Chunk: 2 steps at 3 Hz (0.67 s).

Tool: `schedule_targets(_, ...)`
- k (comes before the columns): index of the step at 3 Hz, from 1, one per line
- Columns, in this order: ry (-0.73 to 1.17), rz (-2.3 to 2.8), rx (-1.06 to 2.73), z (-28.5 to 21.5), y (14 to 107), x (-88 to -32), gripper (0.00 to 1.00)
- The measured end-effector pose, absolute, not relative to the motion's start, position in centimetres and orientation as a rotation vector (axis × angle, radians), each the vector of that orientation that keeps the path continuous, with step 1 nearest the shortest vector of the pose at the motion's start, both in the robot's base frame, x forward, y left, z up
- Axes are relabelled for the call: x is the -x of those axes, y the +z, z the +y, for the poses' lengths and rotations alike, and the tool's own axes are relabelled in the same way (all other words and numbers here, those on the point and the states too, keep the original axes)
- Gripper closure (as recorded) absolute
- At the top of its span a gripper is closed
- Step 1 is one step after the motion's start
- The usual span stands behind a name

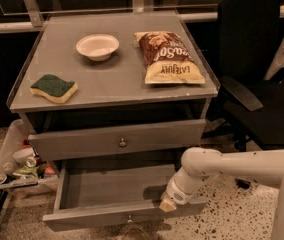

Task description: Open middle drawer

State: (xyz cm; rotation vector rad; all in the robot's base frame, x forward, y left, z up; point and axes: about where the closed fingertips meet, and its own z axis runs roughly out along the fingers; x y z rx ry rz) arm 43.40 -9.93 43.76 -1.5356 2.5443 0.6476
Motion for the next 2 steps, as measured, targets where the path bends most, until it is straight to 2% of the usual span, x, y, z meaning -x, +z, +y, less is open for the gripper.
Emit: schedule_targets(2, 0.656, 2.552, 1.531, -9.79, 43.84, -43.28, 1.0)
